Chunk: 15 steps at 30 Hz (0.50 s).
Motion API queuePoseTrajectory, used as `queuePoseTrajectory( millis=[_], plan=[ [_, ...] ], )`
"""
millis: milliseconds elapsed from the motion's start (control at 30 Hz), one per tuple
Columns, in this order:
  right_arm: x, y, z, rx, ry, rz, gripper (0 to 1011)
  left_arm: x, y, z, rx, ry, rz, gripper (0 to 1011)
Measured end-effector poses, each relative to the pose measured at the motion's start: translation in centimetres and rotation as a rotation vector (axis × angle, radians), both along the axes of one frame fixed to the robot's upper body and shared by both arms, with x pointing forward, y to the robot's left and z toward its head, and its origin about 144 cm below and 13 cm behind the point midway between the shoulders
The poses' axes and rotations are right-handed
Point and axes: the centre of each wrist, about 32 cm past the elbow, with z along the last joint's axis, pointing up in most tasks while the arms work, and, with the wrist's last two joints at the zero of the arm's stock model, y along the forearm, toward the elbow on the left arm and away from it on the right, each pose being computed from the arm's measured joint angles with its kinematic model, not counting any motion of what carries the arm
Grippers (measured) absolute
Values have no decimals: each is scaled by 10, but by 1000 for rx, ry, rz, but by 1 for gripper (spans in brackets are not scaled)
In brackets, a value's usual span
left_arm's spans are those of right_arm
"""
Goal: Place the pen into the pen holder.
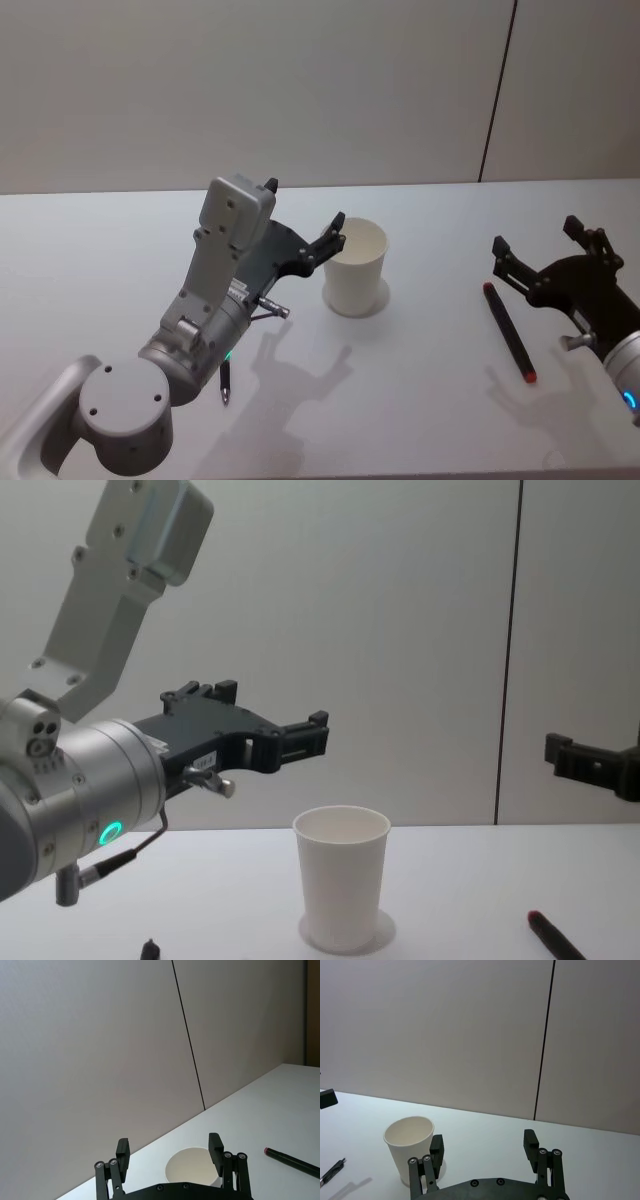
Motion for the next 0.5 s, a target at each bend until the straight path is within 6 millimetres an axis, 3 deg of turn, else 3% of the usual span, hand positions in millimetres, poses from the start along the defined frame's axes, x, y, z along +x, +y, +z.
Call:
queuePoseTrajectory(
  millis=[500],
  plan=[
    [5,14,11,-35,115,-54,1001,0,0,0,0,0,0,1000]
  ],
)
